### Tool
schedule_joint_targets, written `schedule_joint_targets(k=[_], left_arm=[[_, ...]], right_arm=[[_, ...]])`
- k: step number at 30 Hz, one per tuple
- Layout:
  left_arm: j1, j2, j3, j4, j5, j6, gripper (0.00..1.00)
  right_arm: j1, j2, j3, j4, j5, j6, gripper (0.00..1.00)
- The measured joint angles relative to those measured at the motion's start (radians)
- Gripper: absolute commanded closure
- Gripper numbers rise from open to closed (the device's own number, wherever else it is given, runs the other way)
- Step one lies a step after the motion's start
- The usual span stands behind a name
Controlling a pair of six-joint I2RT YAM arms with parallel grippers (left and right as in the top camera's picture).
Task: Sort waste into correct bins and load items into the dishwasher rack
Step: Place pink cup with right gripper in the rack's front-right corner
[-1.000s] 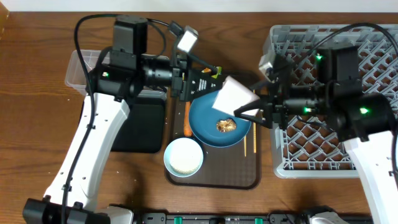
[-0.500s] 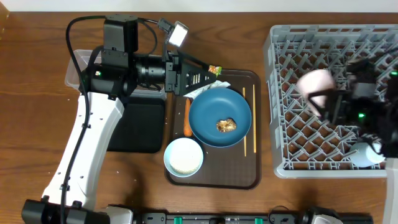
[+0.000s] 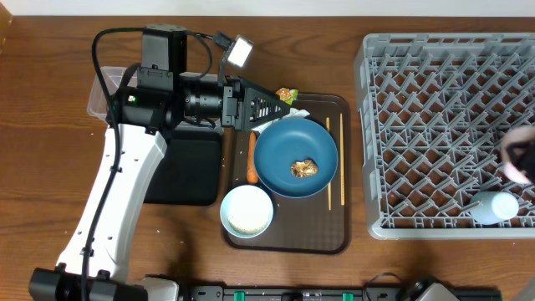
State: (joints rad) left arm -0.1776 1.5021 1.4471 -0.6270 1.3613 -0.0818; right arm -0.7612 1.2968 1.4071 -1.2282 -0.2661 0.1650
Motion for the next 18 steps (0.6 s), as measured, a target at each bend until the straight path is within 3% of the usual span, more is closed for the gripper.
schedule_joint_targets(k=[8,18], left_arm=[[0.000,0.000,0.000,-0.021,0.000,0.000,0.14],[0.000,0.000,0.000,-0.029,0.000,0.007,0.14]], right_arm=[[-0.161,0.210,0.000,-0.005,0.023,0.086,0.50],[-0.259,0.339,0.000,0.045,-0.131,0.137,0.49]])
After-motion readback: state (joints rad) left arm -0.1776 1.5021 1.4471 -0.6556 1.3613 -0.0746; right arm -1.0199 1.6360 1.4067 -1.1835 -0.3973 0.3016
